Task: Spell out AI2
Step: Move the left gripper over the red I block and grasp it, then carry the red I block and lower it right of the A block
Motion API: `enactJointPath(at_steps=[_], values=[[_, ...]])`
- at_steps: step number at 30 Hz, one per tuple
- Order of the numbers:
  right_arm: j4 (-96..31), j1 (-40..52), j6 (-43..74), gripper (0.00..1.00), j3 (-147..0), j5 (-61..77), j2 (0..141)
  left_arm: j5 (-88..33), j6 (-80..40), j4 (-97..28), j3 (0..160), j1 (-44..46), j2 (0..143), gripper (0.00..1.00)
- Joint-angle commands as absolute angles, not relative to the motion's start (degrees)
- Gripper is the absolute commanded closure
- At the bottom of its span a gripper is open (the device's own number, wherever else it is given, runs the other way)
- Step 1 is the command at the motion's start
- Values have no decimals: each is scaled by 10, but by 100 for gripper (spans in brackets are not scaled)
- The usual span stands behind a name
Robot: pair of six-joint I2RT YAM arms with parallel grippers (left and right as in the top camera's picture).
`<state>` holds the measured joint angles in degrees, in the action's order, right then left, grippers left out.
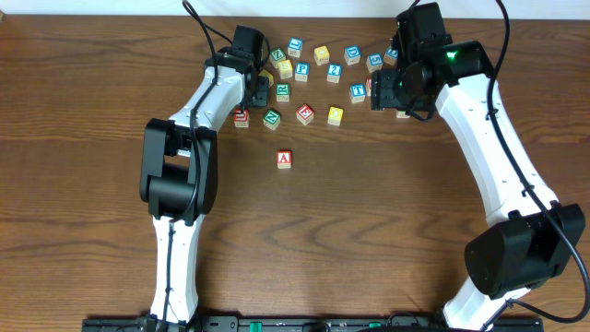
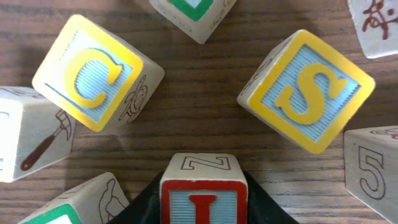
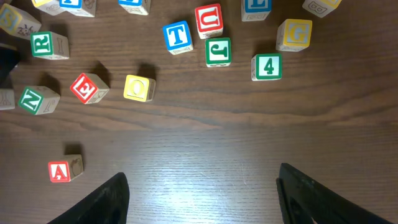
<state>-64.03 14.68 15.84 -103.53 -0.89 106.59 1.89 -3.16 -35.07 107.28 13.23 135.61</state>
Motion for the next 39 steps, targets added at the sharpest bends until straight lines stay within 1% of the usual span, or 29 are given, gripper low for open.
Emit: enactJointPath(at_steps=[1, 4, 11, 15, 16, 18, 22, 25, 31, 34, 39], values=[[-641, 144, 151, 28, -1048, -14, 1060, 26, -35, -350, 1071, 132, 1365, 70], [-641, 144, 151, 28, -1048, -14, 1061, 26, -35, -351, 1071, 132, 1359, 75], [-641, 144, 151, 28, -1048, -14, 1061, 26, -35, -358, 1072, 133, 1314, 75], [-640, 144, 151, 28, -1048, -14, 1061, 26, -37, -382, 1072, 139, 1256, 75], [-636, 144, 151, 29, -1048, -17, 1061, 26, -44, -398, 1072, 145, 1228, 75], [-632, 143, 151, 29, -1048, -20, 1061, 26, -65, -417, 1072, 154, 1200, 75], [-619, 130, 151, 28, -1048, -20, 1060, 26, -110, -471, 1072, 180, 1147, 75], [-615, 108, 151, 27, -1048, -20, 1060, 26, -172, -523, 1072, 206, 1117, 75], [-615, 62, 151, 26, -1048, -20, 1060, 25, -258, -613, 1068, 270, 1117, 76], [-615, 40, 151, 26, -1048, -17, 1060, 26, -270, -617, 1048, 306, 1121, 76], [-616, 18, 151, 26, -1048, 9, 1060, 26, -299, -589, 997, 351, 1132, 75]])
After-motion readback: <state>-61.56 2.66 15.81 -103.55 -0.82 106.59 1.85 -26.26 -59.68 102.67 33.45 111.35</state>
